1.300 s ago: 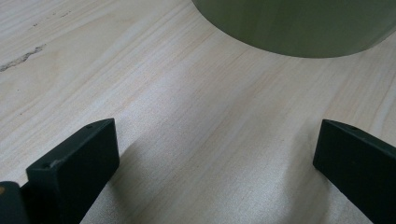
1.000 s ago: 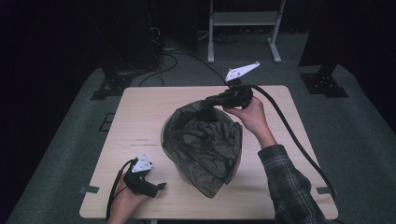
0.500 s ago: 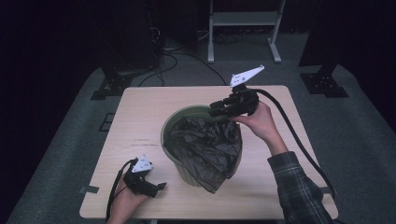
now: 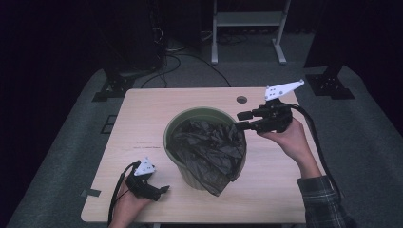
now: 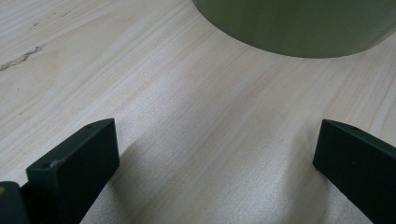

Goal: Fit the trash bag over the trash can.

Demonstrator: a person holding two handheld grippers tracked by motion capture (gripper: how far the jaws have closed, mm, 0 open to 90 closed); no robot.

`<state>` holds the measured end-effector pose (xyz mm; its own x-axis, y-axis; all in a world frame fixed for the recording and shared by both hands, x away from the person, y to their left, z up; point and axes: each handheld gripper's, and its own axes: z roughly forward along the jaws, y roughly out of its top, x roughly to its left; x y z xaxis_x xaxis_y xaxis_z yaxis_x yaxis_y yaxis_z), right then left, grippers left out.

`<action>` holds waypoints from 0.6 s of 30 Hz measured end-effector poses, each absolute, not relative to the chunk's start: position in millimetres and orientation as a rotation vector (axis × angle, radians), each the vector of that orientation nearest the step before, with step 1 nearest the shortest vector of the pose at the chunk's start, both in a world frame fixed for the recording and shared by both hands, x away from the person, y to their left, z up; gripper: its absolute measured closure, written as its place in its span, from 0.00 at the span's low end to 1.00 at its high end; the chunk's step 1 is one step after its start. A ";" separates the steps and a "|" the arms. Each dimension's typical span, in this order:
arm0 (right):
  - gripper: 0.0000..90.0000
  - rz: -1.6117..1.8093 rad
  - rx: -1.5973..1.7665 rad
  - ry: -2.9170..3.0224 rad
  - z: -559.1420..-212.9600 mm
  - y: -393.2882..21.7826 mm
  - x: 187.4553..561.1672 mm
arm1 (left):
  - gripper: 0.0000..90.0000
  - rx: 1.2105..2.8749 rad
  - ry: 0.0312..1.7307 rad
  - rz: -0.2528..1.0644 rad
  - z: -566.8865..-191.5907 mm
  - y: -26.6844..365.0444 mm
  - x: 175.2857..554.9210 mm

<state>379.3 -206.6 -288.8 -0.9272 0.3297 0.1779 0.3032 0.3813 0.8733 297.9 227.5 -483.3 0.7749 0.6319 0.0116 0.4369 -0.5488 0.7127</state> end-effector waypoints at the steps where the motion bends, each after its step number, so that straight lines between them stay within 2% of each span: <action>1: 0.60 1.630 0.604 2.587 -291.7 -208.8 378.8 | 0.00 2.240 0.791 0.347 -483.3 227.5 297.9; 3: 0.63 1.621 0.630 2.606 -297.9 -211.4 379.1 | 0.00 2.240 0.792 0.347 -483.3 227.5 297.8; 5: 0.69 1.617 0.633 2.618 -302.7 -213.5 379.3 | 0.00 2.239 0.792 0.347 -483.3 227.5 297.8; 9: 0.94 1.614 0.607 2.641 -307.2 -214.6 380.1 | 0.00 2.239 0.792 0.347 -483.3 227.5 297.8; 10: 0.97 1.604 0.602 2.636 -306.8 -214.8 379.9 | 0.00 2.239 0.792 0.347 -483.3 227.5 297.8; 18: 1.00 1.603 0.647 2.507 -301.7 -220.5 398.0 | 0.00 2.239 0.792 0.347 -483.4 227.5 297.9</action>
<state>398.0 -220.5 -301.7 -0.9053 0.3996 0.1440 0.2985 0.3573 0.8850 297.9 227.5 -483.4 0.7747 0.6323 0.0115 0.4371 -0.5486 0.7128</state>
